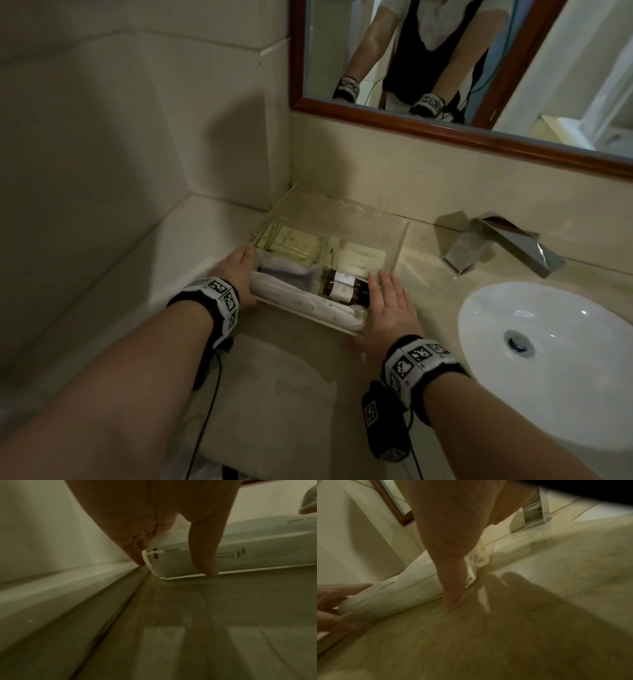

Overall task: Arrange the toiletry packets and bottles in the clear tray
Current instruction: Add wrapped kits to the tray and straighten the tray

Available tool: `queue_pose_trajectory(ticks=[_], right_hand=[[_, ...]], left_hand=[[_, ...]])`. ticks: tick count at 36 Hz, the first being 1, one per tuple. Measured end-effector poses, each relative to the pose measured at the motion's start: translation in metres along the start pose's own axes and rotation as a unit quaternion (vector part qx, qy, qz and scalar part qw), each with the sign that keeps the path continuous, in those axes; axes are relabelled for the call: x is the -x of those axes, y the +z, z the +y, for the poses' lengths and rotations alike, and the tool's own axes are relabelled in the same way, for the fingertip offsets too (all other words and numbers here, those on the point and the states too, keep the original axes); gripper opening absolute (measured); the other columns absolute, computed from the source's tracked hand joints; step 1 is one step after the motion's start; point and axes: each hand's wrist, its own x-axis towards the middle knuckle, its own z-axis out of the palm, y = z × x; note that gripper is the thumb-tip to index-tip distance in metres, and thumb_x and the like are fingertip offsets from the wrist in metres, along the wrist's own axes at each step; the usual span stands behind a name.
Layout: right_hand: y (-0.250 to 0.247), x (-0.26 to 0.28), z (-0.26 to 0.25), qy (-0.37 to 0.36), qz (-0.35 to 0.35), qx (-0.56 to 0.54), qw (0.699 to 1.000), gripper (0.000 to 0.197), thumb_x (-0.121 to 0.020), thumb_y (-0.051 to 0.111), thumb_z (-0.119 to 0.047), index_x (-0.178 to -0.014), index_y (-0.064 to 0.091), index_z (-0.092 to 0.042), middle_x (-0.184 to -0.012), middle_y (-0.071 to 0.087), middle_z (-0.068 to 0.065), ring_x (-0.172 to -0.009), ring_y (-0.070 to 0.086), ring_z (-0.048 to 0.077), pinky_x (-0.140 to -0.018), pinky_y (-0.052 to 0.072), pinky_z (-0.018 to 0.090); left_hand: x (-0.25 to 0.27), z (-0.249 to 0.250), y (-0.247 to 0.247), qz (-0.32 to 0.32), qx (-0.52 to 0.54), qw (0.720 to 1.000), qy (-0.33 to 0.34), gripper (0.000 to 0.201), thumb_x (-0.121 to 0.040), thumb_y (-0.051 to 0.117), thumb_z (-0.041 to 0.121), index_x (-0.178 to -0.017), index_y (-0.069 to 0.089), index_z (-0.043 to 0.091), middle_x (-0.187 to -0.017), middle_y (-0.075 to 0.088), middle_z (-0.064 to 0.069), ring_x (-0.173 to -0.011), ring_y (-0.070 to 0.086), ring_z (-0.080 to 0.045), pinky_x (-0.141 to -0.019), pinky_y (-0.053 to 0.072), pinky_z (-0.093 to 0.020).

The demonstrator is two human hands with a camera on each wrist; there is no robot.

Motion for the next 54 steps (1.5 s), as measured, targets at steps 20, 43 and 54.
queue_pose_trajectory(ticks=[20, 43, 54], right_hand=[[-0.022, -0.034, 0.024, 0.025, -0.046, 0.025, 0.998, 0.127, -0.068, 0.074, -0.053, -0.148, -0.018, -0.017, -0.157, -0.021, 0.004, -0.146, -0.016, 0.023, -0.120, -0.007, 0.036], [-0.024, -0.034, 0.018, 0.030, -0.008, 0.006, 1.000, 0.111, -0.074, 0.073, -0.041, -0.150, -0.004, -0.019, -0.159, -0.005, 0.004, -0.147, -0.006, 0.024, -0.121, -0.001, 0.036], [-0.038, -0.032, 0.008, 0.057, 0.017, -0.025, 0.998, 0.087, -0.075, 0.068, -0.055, -0.139, 0.025, -0.016, -0.143, 0.027, 0.004, -0.135, 0.028, 0.024, -0.116, 0.024, 0.036]], left_hand=[[-0.008, 0.015, -0.013, 0.006, -0.188, 0.977, 0.099, 0.113, -0.063, 0.061, 0.072, -0.149, 0.014, 0.015, -0.154, -0.026, -0.009, -0.146, -0.008, -0.031, -0.120, -0.001, -0.041], [-0.023, 0.028, -0.033, -0.032, -0.212, 0.964, 0.156, 0.110, -0.058, 0.069, 0.069, -0.143, 0.033, 0.010, -0.158, -0.002, -0.005, -0.146, 0.006, -0.025, -0.120, 0.017, -0.035], [-0.029, 0.035, -0.039, -0.003, -0.132, 0.984, 0.118, 0.082, -0.072, 0.059, 0.066, -0.137, 0.046, 0.018, -0.156, 0.020, 0.003, -0.141, 0.026, -0.018, -0.113, 0.029, -0.032]])
